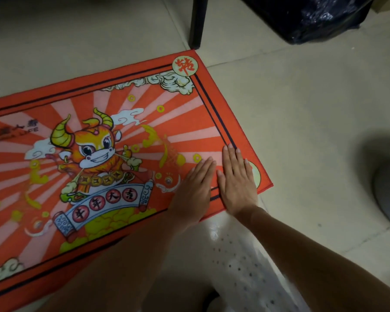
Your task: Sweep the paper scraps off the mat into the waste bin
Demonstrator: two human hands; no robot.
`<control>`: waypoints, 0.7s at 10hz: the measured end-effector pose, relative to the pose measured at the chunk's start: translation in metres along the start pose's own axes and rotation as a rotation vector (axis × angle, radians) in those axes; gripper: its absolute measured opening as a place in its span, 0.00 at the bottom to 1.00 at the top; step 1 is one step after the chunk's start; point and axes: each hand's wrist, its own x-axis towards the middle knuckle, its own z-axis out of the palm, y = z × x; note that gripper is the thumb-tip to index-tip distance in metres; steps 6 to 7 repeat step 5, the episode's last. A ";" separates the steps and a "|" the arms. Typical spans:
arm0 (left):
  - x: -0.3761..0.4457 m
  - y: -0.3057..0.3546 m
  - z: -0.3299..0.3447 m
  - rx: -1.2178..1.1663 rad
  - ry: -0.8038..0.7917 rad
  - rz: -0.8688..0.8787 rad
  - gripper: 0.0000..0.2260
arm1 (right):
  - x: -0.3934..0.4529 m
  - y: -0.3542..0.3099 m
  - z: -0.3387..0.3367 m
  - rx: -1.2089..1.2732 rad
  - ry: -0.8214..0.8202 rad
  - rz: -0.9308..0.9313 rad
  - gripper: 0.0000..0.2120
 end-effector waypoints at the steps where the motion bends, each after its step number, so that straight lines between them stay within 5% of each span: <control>1: -0.013 -0.011 -0.013 -0.002 -0.016 -0.017 0.26 | -0.016 -0.003 -0.002 -0.033 -0.020 -0.041 0.28; 4: -0.022 -0.011 -0.122 -0.067 0.071 -0.122 0.25 | -0.021 -0.062 -0.050 0.067 -0.250 -0.217 0.35; 5: -0.020 0.000 -0.166 -0.066 0.147 -0.188 0.20 | -0.004 -0.090 -0.090 0.062 -0.272 -0.241 0.24; 7: -0.020 0.000 -0.166 -0.066 0.147 -0.188 0.20 | -0.004 -0.090 -0.090 0.062 -0.272 -0.241 0.24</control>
